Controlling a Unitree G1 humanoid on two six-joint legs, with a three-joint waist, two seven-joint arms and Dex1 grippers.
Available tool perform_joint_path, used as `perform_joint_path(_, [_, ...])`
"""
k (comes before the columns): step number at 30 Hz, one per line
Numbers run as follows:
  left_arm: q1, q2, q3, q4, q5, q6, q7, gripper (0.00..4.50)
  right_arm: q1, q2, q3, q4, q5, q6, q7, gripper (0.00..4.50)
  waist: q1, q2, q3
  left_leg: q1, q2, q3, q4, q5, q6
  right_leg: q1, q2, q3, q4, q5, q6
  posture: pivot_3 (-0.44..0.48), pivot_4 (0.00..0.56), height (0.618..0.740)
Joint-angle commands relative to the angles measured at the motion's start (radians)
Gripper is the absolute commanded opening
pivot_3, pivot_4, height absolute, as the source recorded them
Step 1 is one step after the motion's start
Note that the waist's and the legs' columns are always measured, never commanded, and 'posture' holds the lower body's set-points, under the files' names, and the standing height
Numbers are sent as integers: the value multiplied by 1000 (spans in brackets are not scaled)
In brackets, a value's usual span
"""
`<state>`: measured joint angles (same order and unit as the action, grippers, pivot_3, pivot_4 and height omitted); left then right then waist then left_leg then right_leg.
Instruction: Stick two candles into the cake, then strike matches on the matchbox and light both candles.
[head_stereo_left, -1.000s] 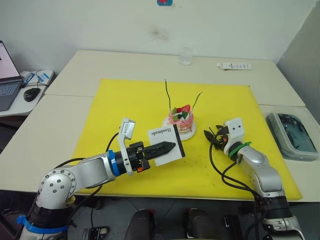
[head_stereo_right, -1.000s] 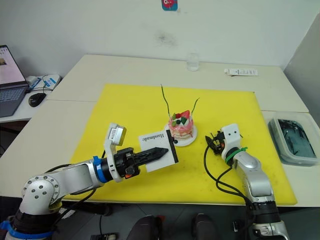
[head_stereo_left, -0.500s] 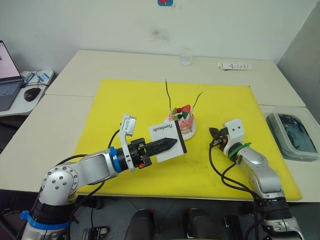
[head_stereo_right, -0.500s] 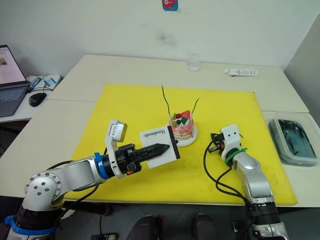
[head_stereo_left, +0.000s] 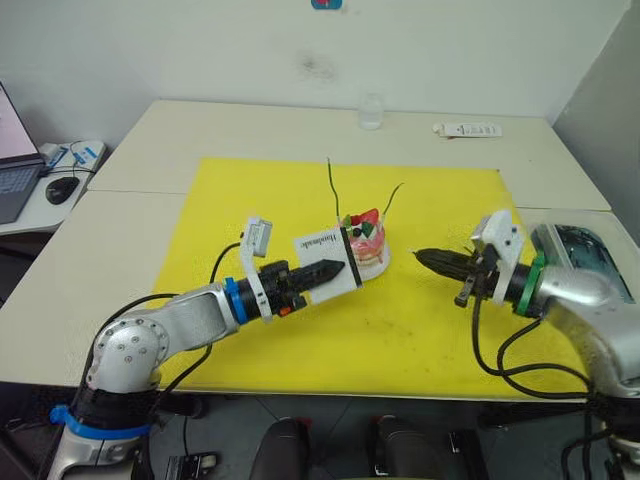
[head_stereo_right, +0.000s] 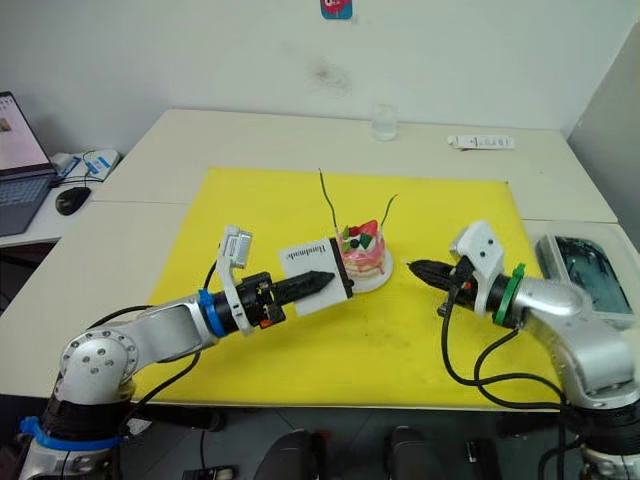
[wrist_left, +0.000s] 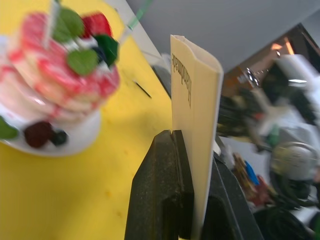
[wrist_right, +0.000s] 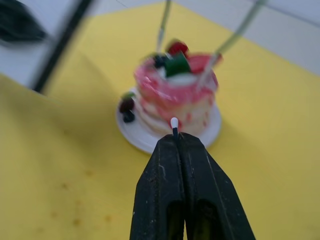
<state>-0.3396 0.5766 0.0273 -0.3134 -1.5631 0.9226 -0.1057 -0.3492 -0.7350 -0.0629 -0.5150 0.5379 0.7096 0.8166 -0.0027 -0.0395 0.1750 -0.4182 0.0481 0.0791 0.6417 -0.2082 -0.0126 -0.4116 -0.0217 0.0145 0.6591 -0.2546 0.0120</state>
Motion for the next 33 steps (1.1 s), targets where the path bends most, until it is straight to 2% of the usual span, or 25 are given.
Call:
perform_joint_path(1, [-47,-35,4,4,46,-11,-46,0,-75,-30,37,-50,7,-12,38,21,0,0,0,0,0,0,0,0,0,0,0,0,0,0,0,0,150,740])
perform_joint_path(5, [-75,-65,0,7,76,12,-69,0,-155,-15,114,-38,-77,-85,27,21,0,-1,0,-4,-1,1,0,0,0,-2,-1,0,-3,2,4,0,150,740])
perform_joint_path(9, [-87,-68,6,6,88,35,-89,0,-183,-6,147,-34,-101,-96,25,21,0,-1,0,-12,-1,0,1,0,1,-9,-1,0,-2,4,8,0,150,740])
perform_joint_path(14, [-94,-74,12,7,101,58,-108,0,-223,17,173,-16,-129,-95,2,21,0,-1,0,-13,0,-1,1,0,1,-10,0,-1,-2,4,8,0,150,740])
perform_joint_path(33, [-96,-85,26,-5,89,80,-122,0,-216,10,240,28,-216,-129,42,21,0,-1,0,-13,-1,-1,3,0,1,-9,0,-1,0,5,8,0,150,740])
